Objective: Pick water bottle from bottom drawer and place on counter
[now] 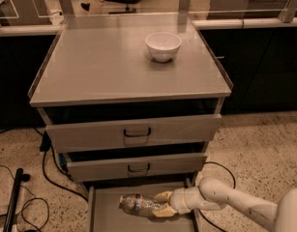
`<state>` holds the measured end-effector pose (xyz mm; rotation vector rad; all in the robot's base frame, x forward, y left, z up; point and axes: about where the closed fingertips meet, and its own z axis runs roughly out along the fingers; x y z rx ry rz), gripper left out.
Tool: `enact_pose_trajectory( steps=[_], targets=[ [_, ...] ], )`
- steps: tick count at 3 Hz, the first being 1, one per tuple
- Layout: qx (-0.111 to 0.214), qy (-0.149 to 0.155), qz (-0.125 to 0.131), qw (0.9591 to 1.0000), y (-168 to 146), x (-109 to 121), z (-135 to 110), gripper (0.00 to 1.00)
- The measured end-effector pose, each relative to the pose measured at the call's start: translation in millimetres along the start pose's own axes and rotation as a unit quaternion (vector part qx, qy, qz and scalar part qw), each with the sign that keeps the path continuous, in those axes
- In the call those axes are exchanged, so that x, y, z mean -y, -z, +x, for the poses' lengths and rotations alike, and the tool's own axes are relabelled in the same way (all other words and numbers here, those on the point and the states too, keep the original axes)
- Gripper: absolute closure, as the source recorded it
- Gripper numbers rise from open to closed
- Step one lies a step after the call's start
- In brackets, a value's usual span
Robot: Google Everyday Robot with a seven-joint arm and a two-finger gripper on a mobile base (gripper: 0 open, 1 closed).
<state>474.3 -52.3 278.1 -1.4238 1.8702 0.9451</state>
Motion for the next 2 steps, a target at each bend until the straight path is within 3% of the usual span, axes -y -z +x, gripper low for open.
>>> enact_pose_trajectory(
  steps=[2],
  targets=[
    [0.020,0.075,0.016,0.9968,82,-21,-60,1.00]
  ],
)
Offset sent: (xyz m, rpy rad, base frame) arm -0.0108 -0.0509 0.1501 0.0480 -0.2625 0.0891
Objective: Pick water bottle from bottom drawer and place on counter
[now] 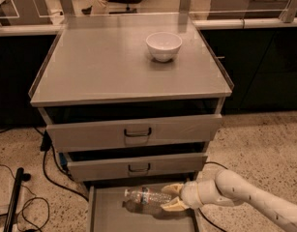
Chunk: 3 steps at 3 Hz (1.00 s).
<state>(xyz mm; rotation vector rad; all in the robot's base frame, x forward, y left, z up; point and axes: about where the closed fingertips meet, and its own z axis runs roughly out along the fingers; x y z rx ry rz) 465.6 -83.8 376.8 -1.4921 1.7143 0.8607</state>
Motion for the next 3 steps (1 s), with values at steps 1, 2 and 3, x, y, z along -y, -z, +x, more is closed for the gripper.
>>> enact_pose_trajectory(
  steps=[1,2,3],
  targets=[
    [0.001,0.003,0.002,1.0000,3,0,-1,1.00],
    [0.010,0.009,-0.005,0.9999,-7,3,3,1.00],
    [0.011,0.036,0.014,0.9992,4,4,-14,1.00]
  ],
)
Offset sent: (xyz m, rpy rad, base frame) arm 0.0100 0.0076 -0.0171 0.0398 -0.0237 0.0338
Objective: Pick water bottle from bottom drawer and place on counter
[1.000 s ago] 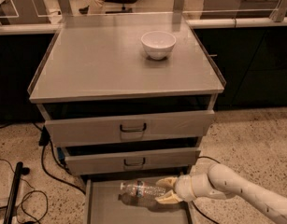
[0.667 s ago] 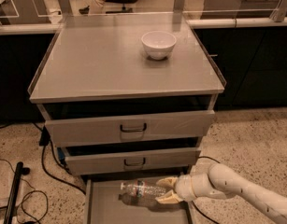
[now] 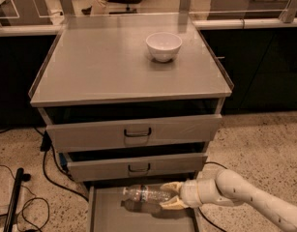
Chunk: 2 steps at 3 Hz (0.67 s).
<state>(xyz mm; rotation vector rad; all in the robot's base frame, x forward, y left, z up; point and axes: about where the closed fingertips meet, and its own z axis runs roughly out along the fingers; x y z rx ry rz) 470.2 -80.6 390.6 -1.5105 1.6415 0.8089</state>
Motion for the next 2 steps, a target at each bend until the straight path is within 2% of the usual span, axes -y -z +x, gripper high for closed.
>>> enact_pose_trajectory(
  steps=[1,2],
  targets=[
    [-0.018,0.042,0.033,0.9984,31,-16,-43,1.00],
    [-0.033,0.068,0.054,0.9957,53,-32,-74,1.00]
  ],
)
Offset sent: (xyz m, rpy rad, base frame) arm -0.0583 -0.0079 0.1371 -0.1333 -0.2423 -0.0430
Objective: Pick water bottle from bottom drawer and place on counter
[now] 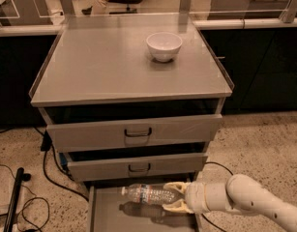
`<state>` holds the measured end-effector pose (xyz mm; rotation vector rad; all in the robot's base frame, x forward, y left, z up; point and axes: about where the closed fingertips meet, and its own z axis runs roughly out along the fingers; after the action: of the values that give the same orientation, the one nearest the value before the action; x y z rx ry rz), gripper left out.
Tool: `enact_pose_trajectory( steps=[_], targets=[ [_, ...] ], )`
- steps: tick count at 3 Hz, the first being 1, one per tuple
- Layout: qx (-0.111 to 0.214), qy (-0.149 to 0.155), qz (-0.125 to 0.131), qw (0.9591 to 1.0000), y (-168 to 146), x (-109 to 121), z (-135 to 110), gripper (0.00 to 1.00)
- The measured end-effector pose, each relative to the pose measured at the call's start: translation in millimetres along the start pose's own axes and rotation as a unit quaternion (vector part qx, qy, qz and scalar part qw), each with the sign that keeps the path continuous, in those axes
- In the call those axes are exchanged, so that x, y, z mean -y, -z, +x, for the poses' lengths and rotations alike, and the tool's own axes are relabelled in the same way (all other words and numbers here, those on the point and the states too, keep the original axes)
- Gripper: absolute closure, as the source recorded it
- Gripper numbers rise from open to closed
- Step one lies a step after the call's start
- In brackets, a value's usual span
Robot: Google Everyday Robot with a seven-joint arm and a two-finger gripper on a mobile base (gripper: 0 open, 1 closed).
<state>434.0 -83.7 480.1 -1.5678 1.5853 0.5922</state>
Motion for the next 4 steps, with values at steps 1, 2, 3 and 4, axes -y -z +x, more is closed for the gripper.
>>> enact_pose_trajectory(
  steps=[1,2,3,4],
  targets=[
    [-0.009,0.019,0.018,0.9996,33,-5,-33,1.00],
    [-0.010,0.018,0.045,0.9988,79,6,-69,1.00],
    [-0.020,0.016,0.077,0.9967,132,22,-103,1.00],
    [-0.025,0.018,0.075,0.9967,128,26,-107,1.00]
  ],
)
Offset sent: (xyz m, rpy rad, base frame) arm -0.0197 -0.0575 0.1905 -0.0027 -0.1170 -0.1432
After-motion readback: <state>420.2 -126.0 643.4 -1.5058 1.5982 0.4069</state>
